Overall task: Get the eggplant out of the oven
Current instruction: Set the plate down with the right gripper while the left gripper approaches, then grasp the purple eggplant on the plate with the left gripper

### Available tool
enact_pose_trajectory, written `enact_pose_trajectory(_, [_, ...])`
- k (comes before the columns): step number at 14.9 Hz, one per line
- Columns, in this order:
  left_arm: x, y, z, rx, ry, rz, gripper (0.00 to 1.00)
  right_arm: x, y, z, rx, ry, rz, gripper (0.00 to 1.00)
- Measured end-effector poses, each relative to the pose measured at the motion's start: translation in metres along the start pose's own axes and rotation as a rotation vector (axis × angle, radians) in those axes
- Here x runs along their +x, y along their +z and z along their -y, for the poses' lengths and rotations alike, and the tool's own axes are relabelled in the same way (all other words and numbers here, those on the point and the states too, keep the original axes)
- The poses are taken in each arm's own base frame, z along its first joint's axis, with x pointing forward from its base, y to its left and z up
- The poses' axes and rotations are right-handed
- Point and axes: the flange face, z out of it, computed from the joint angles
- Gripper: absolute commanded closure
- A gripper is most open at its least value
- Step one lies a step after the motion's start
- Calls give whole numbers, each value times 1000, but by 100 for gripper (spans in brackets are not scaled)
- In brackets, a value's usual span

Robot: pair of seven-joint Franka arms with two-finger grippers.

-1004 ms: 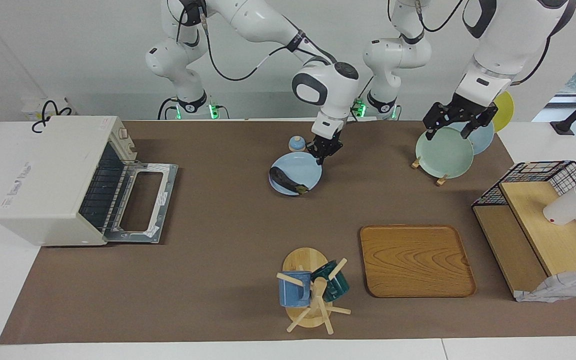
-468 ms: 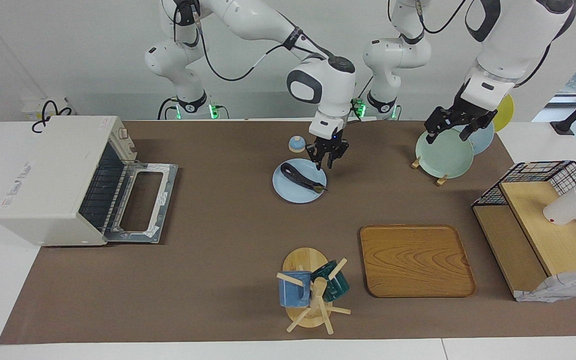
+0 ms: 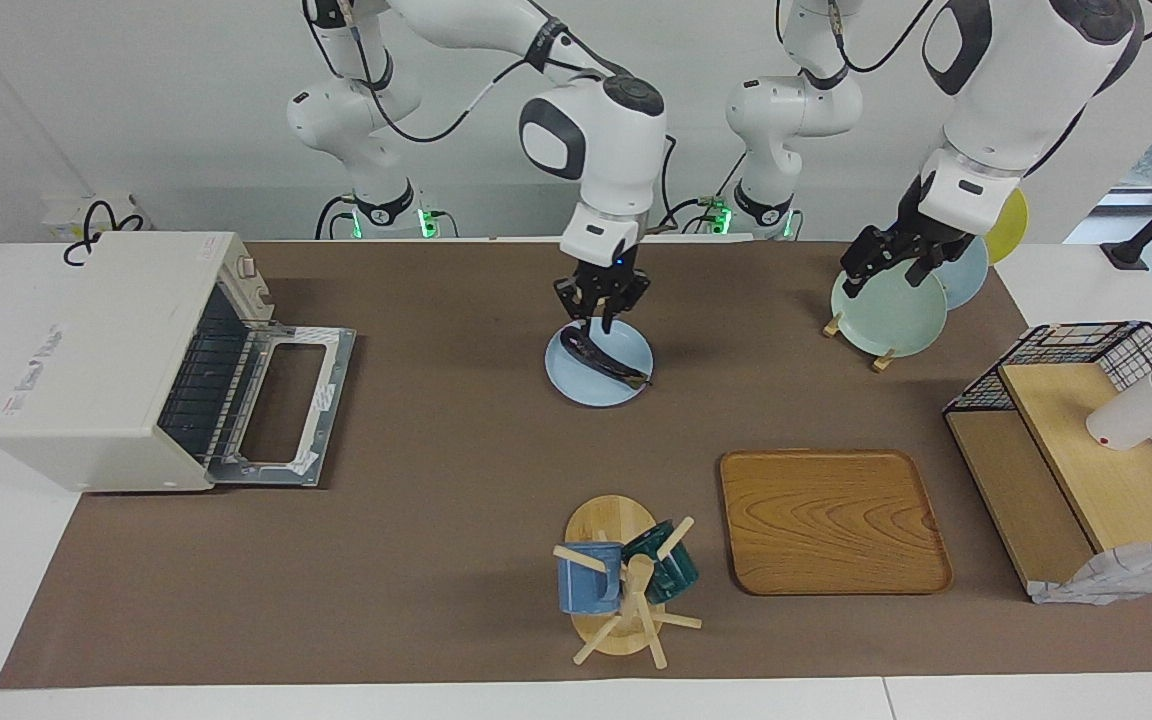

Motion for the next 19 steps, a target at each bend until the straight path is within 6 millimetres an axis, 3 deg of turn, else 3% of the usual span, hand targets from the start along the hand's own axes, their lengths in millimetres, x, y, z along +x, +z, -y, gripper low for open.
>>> enact_pose_trajectory(3, [-34, 35, -51, 1, -105, 7, 0, 8, 66, -67, 21, 26, 14, 100])
enact_pose_trajectory(7, [-79, 102, -109, 28, -247, 35, 0, -11, 128, -104, 47, 63, -23, 100])
enact_pose_trajectory(9, [-101, 144, -131, 38, -317, 41, 0, -16, 139, -122, 51, 54, -47, 100])
enact_pose_trajectory(12, [-136, 200, -150, 36, -399, 36, 0, -21, 152, -132, 55, 60, -54, 100])
enact_pose_trajectory(15, [-159, 242, -164, 47, -456, 40, 0, -23, 161, -140, 58, 74, -50, 100])
enact_pose_trajectory(19, [-174, 286, -176, 71, -503, 50, 0, -21, 175, -148, 58, 84, -53, 100])
